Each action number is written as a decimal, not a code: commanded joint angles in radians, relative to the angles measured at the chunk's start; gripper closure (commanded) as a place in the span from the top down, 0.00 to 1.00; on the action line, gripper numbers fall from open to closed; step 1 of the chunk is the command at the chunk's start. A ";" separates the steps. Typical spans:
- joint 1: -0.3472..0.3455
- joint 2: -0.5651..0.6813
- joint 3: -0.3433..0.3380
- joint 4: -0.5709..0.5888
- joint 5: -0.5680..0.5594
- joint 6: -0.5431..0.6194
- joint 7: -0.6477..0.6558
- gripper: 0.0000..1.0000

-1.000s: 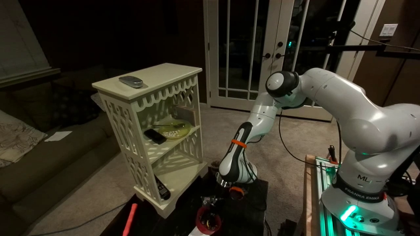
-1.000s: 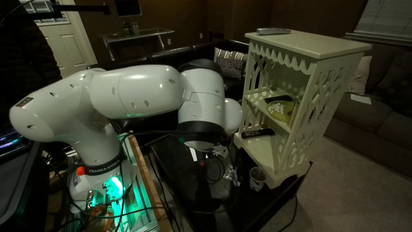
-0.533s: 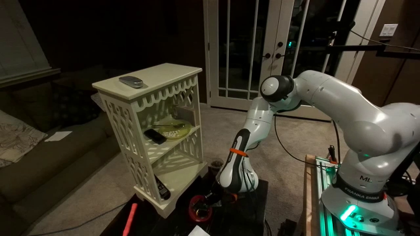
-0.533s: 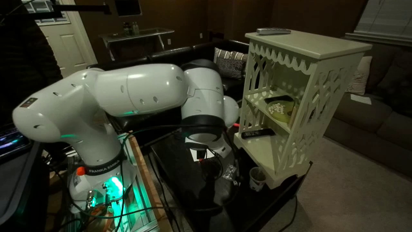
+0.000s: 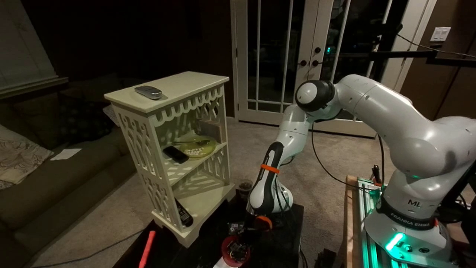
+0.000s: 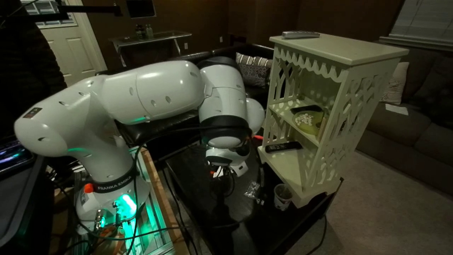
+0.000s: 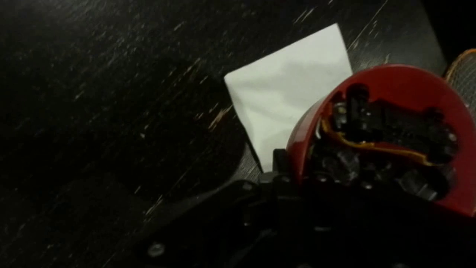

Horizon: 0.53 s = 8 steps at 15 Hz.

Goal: Put the red bowl in the bottom shelf

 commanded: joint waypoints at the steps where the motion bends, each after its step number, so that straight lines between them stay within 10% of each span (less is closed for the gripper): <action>1: -0.022 -0.001 0.014 0.003 0.022 -0.021 -0.027 0.04; 8: -0.091 0.073 0.162 0.025 0.086 0.120 0.062 0.01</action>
